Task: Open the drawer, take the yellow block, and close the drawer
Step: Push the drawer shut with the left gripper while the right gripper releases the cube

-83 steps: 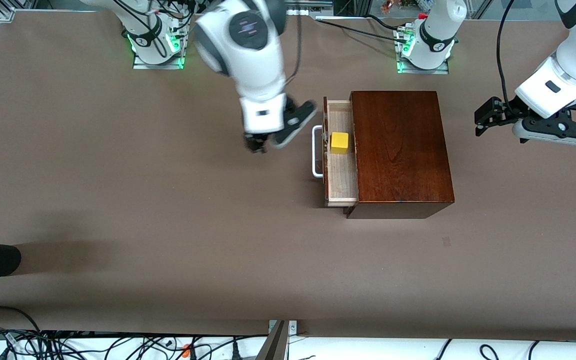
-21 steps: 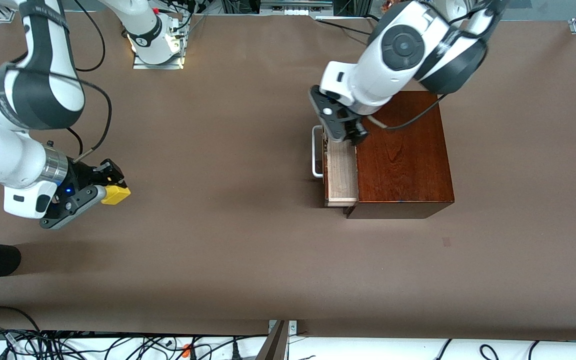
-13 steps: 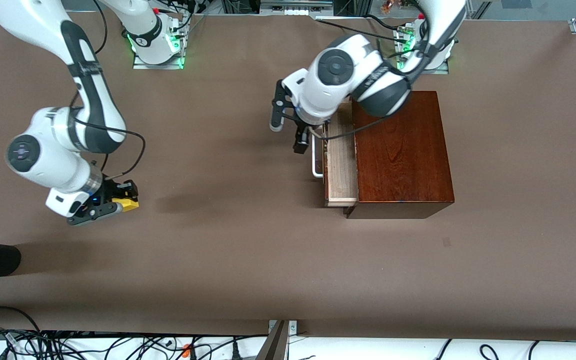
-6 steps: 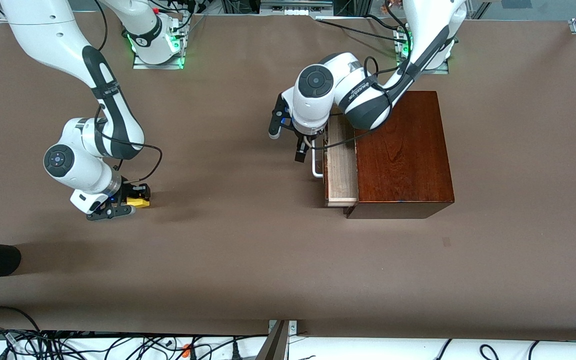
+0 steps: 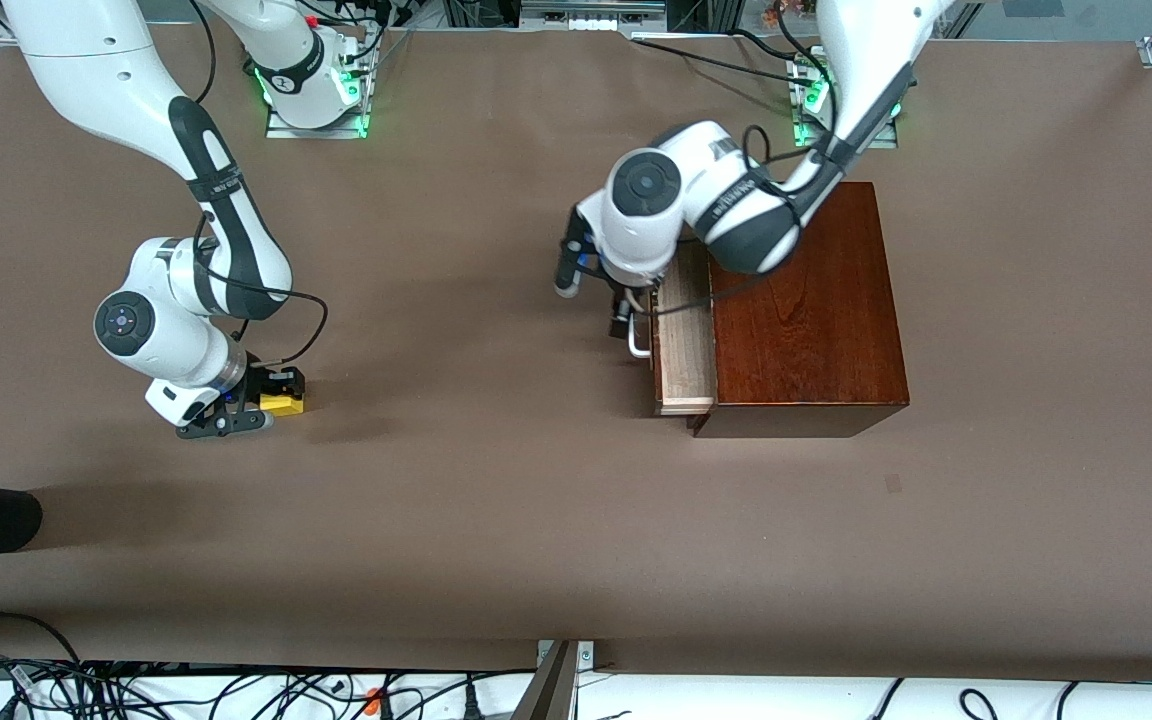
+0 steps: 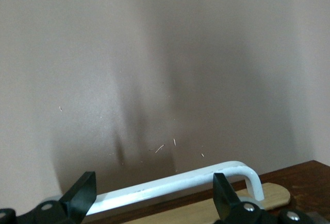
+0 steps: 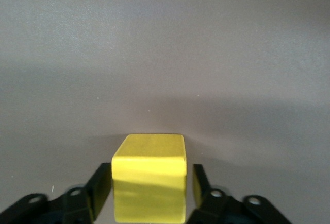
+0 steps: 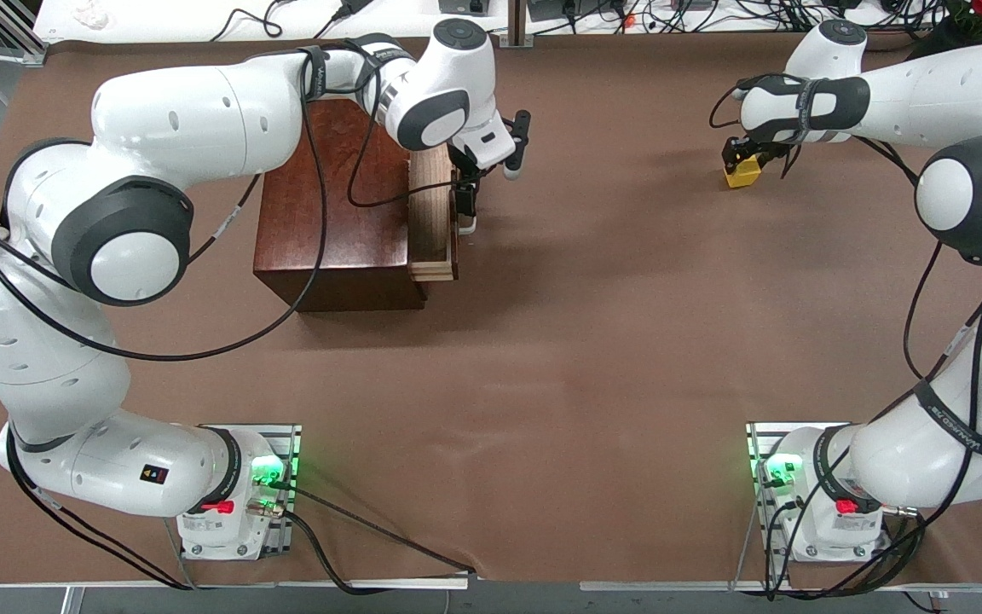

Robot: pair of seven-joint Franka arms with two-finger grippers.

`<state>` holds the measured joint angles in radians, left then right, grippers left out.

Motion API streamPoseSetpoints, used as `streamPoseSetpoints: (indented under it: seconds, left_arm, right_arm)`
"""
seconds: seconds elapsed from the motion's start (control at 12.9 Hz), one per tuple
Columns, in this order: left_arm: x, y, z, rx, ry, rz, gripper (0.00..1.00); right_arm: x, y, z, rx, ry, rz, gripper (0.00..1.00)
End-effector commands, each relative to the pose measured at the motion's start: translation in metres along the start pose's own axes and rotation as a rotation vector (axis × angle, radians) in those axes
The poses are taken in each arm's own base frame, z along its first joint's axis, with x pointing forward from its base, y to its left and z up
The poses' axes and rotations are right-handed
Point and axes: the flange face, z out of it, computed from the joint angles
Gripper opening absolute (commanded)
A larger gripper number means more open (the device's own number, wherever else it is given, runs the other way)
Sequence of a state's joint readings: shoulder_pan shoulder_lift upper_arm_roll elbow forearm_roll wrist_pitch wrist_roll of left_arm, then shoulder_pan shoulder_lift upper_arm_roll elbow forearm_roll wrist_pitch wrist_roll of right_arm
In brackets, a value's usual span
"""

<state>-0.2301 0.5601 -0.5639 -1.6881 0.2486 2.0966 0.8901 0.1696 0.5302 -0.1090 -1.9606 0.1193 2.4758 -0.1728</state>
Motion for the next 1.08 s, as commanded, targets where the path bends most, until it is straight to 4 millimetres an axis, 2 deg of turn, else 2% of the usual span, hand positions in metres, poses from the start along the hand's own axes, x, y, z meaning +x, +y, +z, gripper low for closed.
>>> streamPoseSetpoints:
  seconds: [0.0, 0.15, 0.39, 0.77, 1.0]
  left_arm:
    - [-0.036, -0.006, 0.001, -0.040, -0.098, -0.020, 1.00]
    - [-0.042, -0.006, -0.005, -0.055, -0.115, -0.028, 1.00]
    - [-0.039, -0.006, -0.019, -0.050, -0.121, -0.033, 1.00]
    - [-0.054, -0.008, -0.022, -0.071, -0.145, -0.049, 1.00]
    - [-0.058, -0.009, -0.025, -0.067, -0.146, -0.057, 1.00]
  right_arm:
    - [-0.002, 0.001, -0.022, -0.001, 0.035, 0.006, 1.00]
    - [0.002, 0.000, -0.072, 0.002, 0.093, -0.008, 1.00]
    - [-0.006, -0.002, -0.150, 0.024, 0.091, -0.013, 1.00]
    - [-0.032, -0.007, -0.304, 0.067, 0.037, -0.026, 1.00]
    - [-0.041, -0.010, -0.364, 0.080, -0.007, -0.034, 1.00]
